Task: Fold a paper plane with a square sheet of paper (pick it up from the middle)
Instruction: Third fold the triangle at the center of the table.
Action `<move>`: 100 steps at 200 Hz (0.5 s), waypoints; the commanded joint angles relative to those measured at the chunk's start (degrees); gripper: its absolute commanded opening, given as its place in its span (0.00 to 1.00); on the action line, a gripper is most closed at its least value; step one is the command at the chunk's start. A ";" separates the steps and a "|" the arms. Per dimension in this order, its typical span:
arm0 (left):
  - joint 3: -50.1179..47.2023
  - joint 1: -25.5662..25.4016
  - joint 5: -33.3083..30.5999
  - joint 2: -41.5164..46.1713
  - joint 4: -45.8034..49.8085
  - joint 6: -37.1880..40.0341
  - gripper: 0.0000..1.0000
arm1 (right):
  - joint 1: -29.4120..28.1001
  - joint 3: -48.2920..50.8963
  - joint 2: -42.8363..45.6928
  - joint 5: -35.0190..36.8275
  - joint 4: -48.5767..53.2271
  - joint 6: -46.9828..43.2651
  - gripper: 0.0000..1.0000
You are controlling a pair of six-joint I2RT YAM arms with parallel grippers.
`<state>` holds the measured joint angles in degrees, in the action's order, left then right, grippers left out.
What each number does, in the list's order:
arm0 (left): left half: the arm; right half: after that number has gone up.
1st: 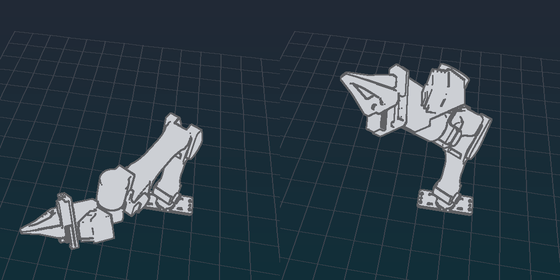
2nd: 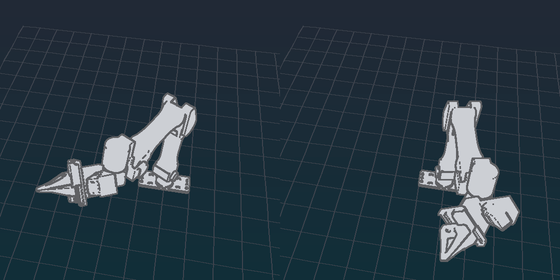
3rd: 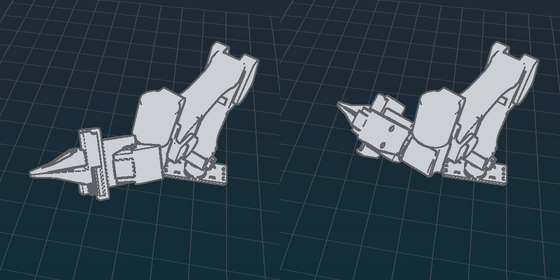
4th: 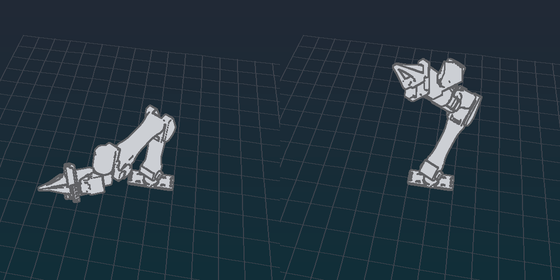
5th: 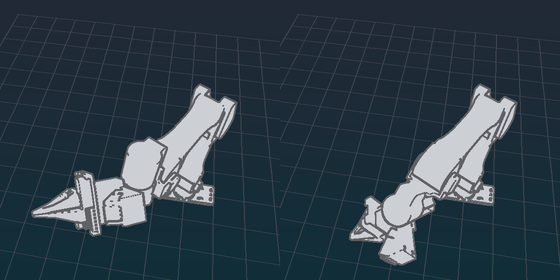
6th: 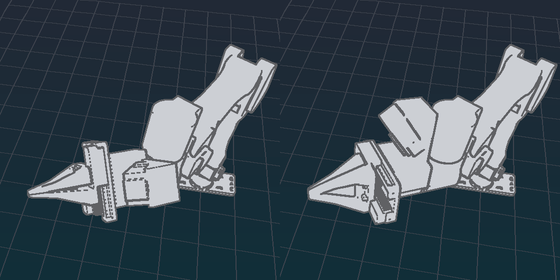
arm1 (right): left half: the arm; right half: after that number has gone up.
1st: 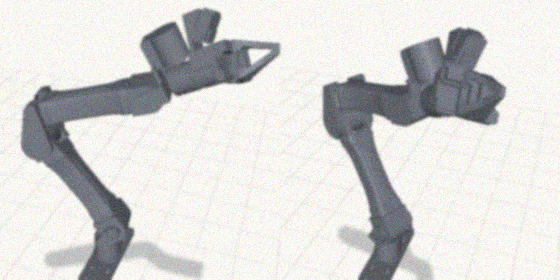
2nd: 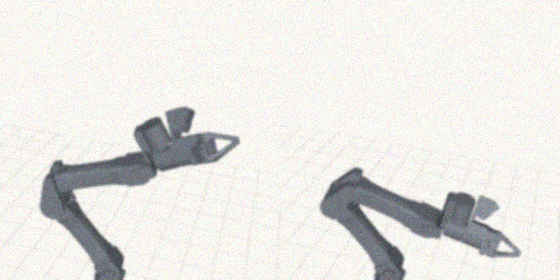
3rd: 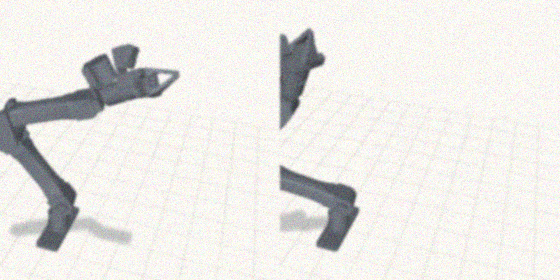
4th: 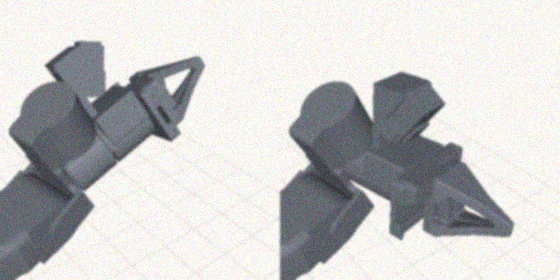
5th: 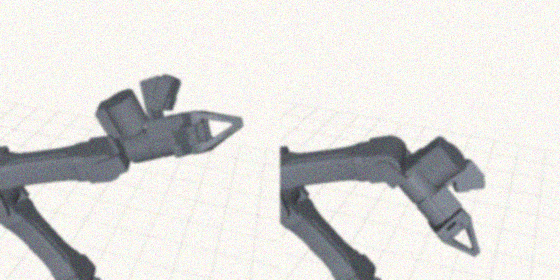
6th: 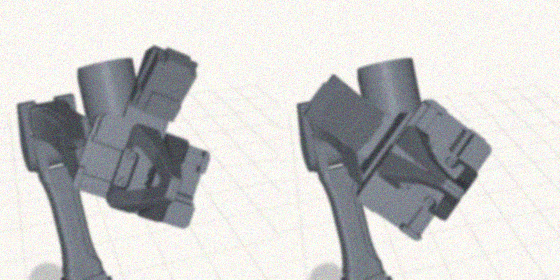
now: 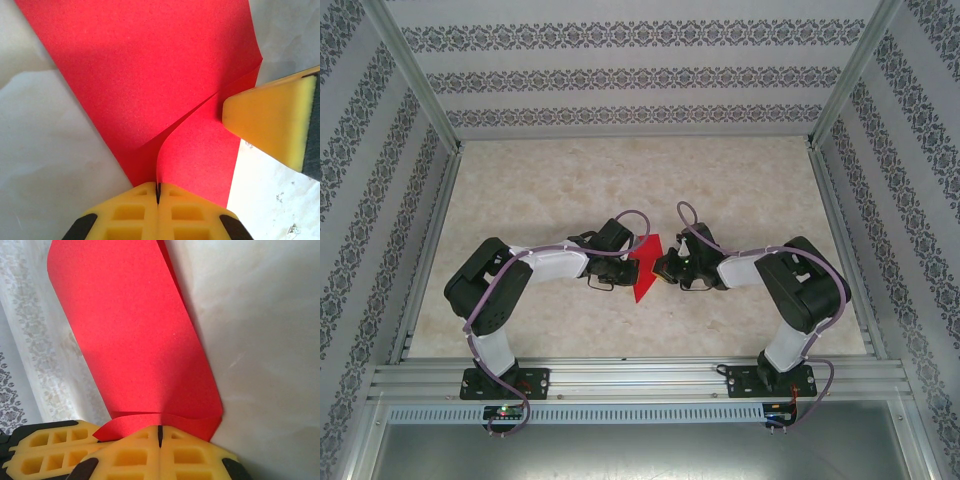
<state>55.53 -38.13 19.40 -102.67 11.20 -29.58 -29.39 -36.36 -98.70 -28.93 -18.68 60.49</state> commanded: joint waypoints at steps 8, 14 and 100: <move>-1.19 0.42 -2.87 -2.51 6.82 1.81 0.00 | 0.35 -2.02 5.13 1.73 6.48 -2.42 0.00; -1.16 0.38 -2.90 -2.41 6.90 1.81 0.00 | 0.69 -2.65 6.00 1.60 7.36 -3.11 0.00; -1.34 0.42 -2.19 -2.19 6.62 2.11 0.00 | 3.01 -2.03 -2.57 1.59 5.27 -3.93 0.00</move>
<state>55.53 -38.13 19.42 -102.67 11.29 -28.95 -26.46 -39.99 -97.54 -28.49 -13.08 57.41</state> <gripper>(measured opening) 0.058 0.056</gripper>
